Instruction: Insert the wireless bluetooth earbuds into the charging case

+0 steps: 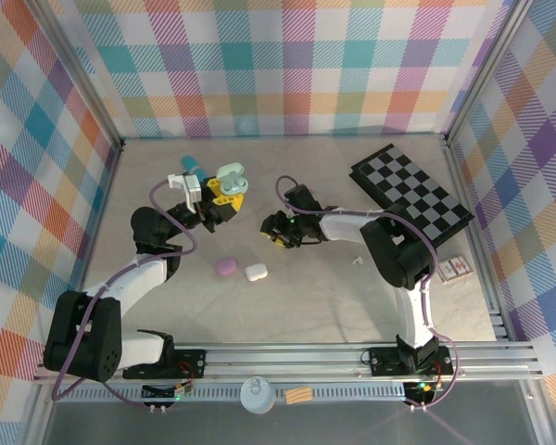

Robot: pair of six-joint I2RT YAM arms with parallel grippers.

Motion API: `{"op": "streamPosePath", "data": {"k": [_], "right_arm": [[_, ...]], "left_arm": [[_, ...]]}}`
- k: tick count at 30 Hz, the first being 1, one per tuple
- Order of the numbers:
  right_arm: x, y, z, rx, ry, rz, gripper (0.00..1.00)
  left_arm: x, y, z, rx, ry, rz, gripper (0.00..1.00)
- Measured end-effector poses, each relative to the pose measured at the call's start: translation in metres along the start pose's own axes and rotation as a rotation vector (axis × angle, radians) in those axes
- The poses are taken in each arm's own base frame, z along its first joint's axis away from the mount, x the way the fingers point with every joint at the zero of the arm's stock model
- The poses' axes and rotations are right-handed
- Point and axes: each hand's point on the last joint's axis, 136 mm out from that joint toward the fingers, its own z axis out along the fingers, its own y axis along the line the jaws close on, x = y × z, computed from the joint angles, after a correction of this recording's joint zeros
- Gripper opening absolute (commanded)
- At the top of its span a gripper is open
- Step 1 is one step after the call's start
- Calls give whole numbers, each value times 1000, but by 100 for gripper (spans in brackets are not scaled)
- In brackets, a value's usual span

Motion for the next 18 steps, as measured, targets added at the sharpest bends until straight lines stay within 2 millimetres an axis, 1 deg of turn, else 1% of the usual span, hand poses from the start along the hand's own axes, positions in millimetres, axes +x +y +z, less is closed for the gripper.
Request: {"op": "streamPosePath", "data": {"k": [3,8,12,18], "right_arm": [[-3,-1,0,6,-4,-1,48],[-16,9,-3,-15,-21,-17,48],[-26,15,1,-37,-20,-19,48],[-25,9,3,-21,-3,-50,48]], "left_arm": [[0,0,0,0,0,0,38],[0,0,0,0,0,0,38],[1,-1,-1,-1,1,-2,38],[-5,-2,-2,-2,-8,13,38]]}}
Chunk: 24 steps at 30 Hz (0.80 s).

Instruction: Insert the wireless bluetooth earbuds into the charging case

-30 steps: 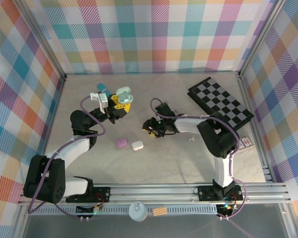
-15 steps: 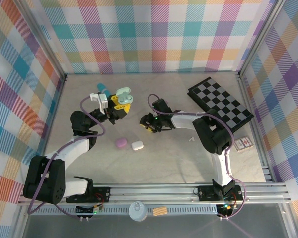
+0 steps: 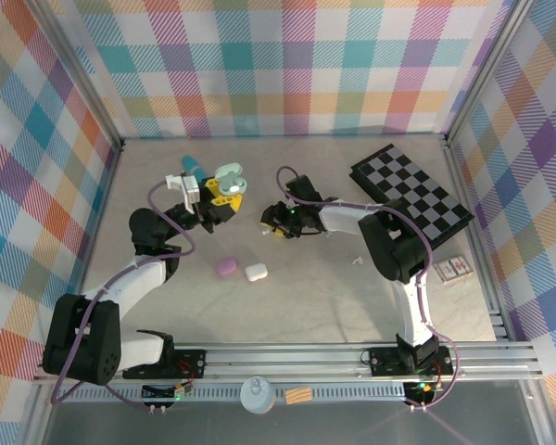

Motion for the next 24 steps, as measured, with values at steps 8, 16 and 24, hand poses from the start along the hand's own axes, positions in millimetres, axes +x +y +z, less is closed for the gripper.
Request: {"op": "streamPosePath", "data": {"k": [8,16,24], "right_arm": [[2,-2,-1,-3,23,-22,43],[6,-1,0,-13,44,-20,43],[9,-1,3,-24,66,-17,41]], "left_arm": [[-1,0,0,0,-1,1,38],[-1,0,0,0,-1,2,38],[-1,0,0,0,-1,1,38]]}}
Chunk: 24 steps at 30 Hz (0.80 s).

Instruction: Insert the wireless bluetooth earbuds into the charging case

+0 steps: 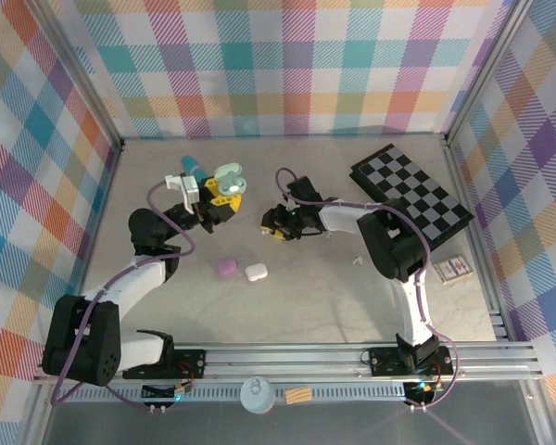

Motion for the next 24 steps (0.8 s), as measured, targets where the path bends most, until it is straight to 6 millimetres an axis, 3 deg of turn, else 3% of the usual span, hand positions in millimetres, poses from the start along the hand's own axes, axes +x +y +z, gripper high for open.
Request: {"op": "streamPosePath", "data": {"k": [24], "right_arm": [[-5,3,9,5,24,-12,40]], "left_arm": [[-7,-4,-1,4,-11,16,37]]}}
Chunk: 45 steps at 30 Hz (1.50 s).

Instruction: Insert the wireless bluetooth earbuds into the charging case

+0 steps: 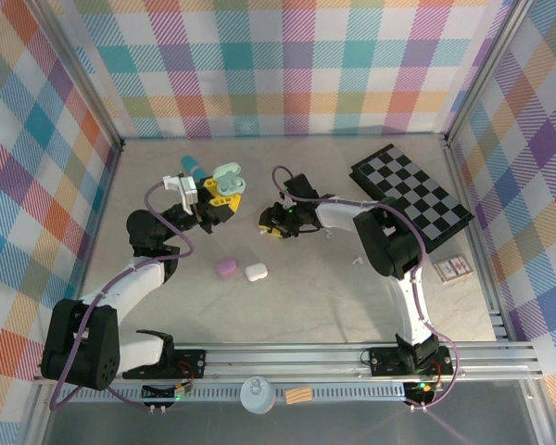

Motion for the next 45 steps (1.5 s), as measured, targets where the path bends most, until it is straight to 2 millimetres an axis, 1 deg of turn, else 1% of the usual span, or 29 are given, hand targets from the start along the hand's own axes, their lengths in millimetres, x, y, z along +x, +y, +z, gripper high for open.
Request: {"op": "streamPosePath", "data": {"k": [18,23,29,34,45], "right_arm": [[-6,3,7,-6,24,-18,27],[-6,1,9,7,36,-26,26],[-6,2,9,10,46,-28,27],[-6,1,11,16,54,-33,22],[-8,3,12,14,51,-69,20]], "left_arm": [[0,1,-1,-3,0,1,37],[0,1,-1,-4,0,1,37],[1,0,-2,-5,2,-2,38],[2,0,-2,-6,3,-3,37],[2,2,-3,-11,4,-1,37]]}}
